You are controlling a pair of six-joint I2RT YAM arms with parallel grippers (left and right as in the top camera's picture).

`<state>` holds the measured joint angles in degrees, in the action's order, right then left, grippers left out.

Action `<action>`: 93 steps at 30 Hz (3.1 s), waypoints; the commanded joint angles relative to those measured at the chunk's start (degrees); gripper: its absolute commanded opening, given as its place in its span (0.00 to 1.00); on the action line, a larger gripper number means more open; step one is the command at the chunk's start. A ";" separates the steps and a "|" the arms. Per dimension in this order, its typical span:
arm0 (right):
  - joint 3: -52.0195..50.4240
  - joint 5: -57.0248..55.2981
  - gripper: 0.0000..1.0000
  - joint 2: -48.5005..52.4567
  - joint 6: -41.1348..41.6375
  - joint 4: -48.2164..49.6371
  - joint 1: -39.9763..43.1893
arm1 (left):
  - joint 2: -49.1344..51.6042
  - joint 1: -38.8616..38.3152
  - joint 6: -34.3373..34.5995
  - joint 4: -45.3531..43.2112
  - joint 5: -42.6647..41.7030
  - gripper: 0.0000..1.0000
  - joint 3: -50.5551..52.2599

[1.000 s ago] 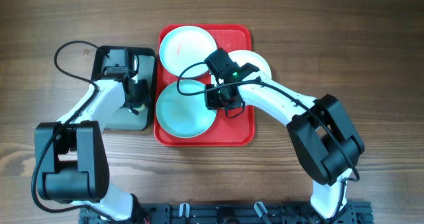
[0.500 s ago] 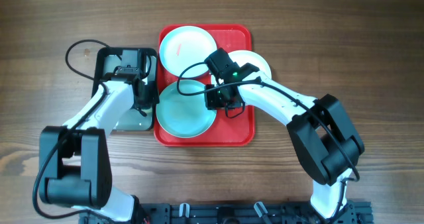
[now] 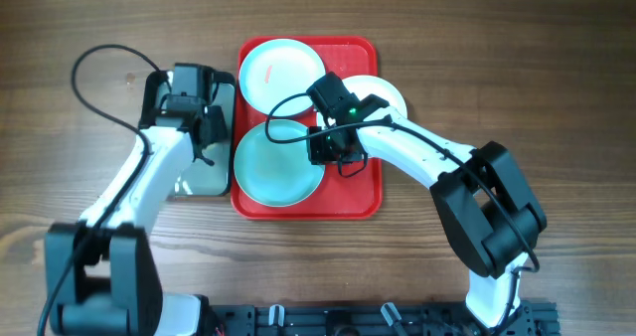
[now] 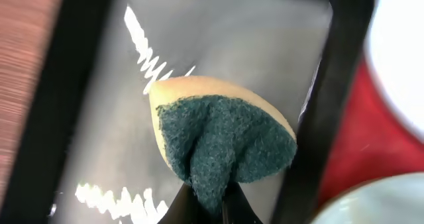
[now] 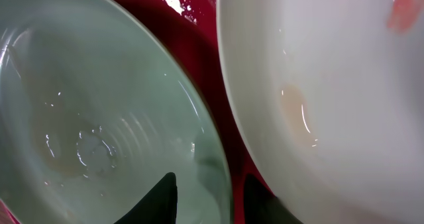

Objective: Clean dirty plates on tray and stack at the side

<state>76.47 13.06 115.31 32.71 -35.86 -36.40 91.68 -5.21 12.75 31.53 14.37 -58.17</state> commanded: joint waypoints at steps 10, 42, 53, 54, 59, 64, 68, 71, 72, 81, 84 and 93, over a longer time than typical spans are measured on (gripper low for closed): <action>-0.04 2.19 0.37 0.63 -1.20 -1.20 -0.37 | -10.58 11.91 8.70 10.67 -23.19 0.04 -8.09; -1.75 0.68 0.05 0.63 1.95 0.17 -2.75 | -10.45 29.11 0.92 11.43 -51.15 0.04 -8.04; 1.09 1.33 0.04 -2.29 1.62 -1.42 -0.04 | -10.45 28.96 -5.53 8.98 -50.95 0.04 -8.04; 1.31 1.31 0.04 -2.75 1.40 -1.40 -0.04 | -10.45 28.85 -6.25 8.98 -50.97 0.04 -8.04; 3.10 1.31 0.04 -5.31 0.26 -1.46 -0.04 | -10.45 26.86 -7.23 9.01 -50.93 0.04 -8.04; 4.92 0.52 0.04 -6.84 -0.13 -1.51 -0.04 | -10.45 24.28 -9.57 9.07 -50.25 0.04 -8.04; 7.28 -1.31 0.04 -6.84 -0.72 -1.95 -0.04 | -10.45 22.88 -9.55 9.07 -47.56 0.04 -8.04; 9.44 -3.56 0.04 -6.84 -1.05 -2.03 -0.04 | -10.47 22.69 -9.51 9.09 -47.47 0.04 -8.04; 9.94 -4.68 0.04 -6.84 -1.05 -1.70 -0.04 | -10.47 22.69 -9.51 9.03 -47.45 0.04 -8.04; 10.62 -8.61 0.04 -6.78 0.28 7.78 -0.57 | -10.47 22.73 -9.09 7.39 -47.23 0.04 -8.04; 10.62 -11.15 0.04 -6.78 0.48 11.82 -1.44 | -10.47 22.73 -9.09 6.69 -47.21 0.04 -8.04; 10.67 -14.51 0.05 -6.78 0.24 21.88 -4.55 | -10.47 22.73 -4.57 5.88 -37.92 0.04 -8.07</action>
<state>85.67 0.95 110.02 32.75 -16.23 -39.92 81.73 17.63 5.87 37.87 -28.58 -65.25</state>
